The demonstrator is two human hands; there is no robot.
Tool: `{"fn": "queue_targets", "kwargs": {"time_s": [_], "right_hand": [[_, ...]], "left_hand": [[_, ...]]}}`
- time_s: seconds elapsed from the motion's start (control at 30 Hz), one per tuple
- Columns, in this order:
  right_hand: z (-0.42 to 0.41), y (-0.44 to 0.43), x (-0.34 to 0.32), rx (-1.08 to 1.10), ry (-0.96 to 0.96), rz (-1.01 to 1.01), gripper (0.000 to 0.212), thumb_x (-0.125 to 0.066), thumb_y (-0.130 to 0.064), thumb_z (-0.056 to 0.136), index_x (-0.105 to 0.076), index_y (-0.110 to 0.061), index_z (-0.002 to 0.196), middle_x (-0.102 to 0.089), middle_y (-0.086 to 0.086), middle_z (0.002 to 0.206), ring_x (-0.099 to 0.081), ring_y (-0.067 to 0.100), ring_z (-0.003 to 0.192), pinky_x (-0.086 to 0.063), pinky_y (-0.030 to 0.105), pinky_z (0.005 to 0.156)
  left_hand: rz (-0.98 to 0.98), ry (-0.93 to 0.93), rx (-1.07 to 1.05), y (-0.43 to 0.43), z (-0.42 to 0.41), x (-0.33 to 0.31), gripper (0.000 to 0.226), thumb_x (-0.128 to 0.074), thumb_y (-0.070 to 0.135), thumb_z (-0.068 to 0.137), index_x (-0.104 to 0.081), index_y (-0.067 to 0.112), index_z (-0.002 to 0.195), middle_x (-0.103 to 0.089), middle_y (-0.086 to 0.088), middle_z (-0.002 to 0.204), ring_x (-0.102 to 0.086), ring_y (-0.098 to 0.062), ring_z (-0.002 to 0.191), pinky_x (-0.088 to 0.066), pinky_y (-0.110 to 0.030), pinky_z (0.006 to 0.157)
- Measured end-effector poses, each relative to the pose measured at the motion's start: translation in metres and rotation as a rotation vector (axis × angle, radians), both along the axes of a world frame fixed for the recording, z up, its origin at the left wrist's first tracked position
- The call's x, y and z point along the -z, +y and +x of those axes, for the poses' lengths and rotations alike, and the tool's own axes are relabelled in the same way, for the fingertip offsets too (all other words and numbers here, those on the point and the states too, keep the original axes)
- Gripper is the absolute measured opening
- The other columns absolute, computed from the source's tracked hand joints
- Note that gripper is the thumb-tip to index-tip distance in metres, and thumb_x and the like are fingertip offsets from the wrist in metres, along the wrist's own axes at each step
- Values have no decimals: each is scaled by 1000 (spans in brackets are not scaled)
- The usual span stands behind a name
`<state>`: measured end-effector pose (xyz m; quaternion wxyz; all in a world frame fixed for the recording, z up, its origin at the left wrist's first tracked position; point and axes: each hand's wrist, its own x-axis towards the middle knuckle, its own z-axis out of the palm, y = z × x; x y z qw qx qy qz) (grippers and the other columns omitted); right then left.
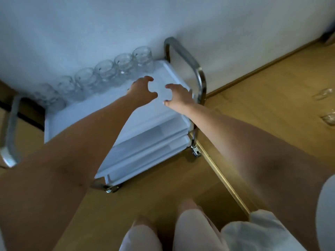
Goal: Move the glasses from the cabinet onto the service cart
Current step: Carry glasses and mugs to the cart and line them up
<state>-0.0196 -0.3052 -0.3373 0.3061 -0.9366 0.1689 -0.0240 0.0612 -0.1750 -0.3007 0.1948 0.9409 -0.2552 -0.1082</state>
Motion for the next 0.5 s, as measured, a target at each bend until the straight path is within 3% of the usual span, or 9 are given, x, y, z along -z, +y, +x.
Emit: {"fn": "queue_targets", "kwargs": {"time_s": [0.17,0.3,0.5], "right_hand": [[-22,-114,-69,129,84,-17,66,-68,-30,81,-39,-25,140,-43,2,140,-36,26,134,-30,54,109],[-68,-223,-117,285,133,-41,75,-66,-33,87,-24,-23,148,-27,6,151,-25,27,140,-29,48,111],[-134,-358,-134,517,137,-4,80,-67,-29,86,-20,-21,150,-20,9,155,-23,28,141,-28,49,112]], "left_hand": [[-2,15,193,-103,8,-85,58,-65,21,87,-42,15,140,-43,-10,144,-41,-25,132,-29,-28,106],[-18,-28,322,-210,-2,-127,58,-66,20,86,-44,16,139,-41,-8,146,-39,-25,133,-23,-27,108],[64,-78,591,-368,-54,-130,58,-63,29,88,-40,23,141,-35,-2,151,-34,-24,137,-30,-40,113]]}}
